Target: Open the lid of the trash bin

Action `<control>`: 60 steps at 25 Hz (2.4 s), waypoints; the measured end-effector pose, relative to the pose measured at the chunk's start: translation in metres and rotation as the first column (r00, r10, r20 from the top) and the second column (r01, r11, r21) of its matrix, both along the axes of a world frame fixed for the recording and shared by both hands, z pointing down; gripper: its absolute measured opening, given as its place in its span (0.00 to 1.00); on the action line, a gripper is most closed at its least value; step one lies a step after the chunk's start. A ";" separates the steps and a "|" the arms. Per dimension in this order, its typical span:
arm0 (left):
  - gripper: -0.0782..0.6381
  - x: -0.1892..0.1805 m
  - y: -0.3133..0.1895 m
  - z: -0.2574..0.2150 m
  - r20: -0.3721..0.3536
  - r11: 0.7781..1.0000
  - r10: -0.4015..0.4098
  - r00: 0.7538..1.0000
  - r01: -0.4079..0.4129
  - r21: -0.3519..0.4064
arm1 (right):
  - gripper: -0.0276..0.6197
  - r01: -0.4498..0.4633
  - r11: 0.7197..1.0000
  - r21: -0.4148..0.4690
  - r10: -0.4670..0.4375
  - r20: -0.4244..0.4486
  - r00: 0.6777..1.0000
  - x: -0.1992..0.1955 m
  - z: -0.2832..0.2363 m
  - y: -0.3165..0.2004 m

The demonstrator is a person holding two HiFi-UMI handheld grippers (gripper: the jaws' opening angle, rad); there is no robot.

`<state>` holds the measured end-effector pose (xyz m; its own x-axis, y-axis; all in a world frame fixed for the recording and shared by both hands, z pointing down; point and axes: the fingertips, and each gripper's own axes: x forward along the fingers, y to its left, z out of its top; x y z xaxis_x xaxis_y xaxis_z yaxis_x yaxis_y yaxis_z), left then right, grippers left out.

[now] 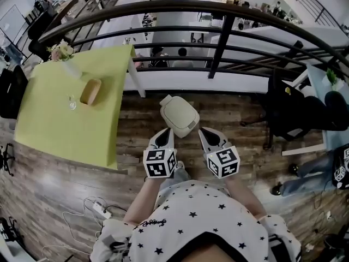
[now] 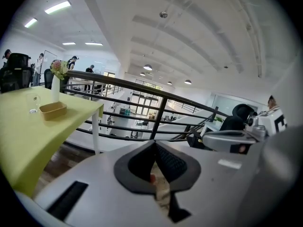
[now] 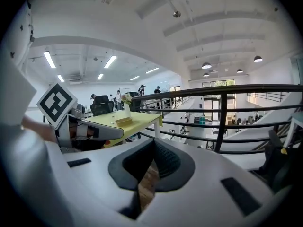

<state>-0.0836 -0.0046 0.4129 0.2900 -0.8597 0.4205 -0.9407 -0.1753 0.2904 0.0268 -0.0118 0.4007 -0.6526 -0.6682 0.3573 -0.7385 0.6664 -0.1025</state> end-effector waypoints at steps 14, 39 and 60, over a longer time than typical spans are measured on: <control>0.12 -0.042 -0.069 0.059 -0.001 0.994 0.007 1.000 -0.007 -0.105 | 0.03 -0.075 0.993 -0.091 0.069 -0.069 0.995 -0.027 0.063 -0.090; 0.12 -0.030 -0.165 0.218 0.021 0.961 -0.032 0.999 0.037 -0.273 | 0.03 -0.057 0.945 -0.322 -0.015 -0.217 0.976 -0.007 0.294 -0.180; 0.12 -0.022 -0.162 0.325 0.004 0.922 -0.062 0.998 0.059 -0.383 | 0.03 -0.081 0.858 -0.507 -0.101 -0.322 0.941 0.002 0.485 -0.182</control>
<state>-0.1061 -0.1662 0.7377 0.2471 -0.6497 0.7189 -0.9435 0.0077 0.3313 0.0292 -0.1940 0.8856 -0.4432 -0.3277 0.8344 -0.7827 0.5953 -0.1819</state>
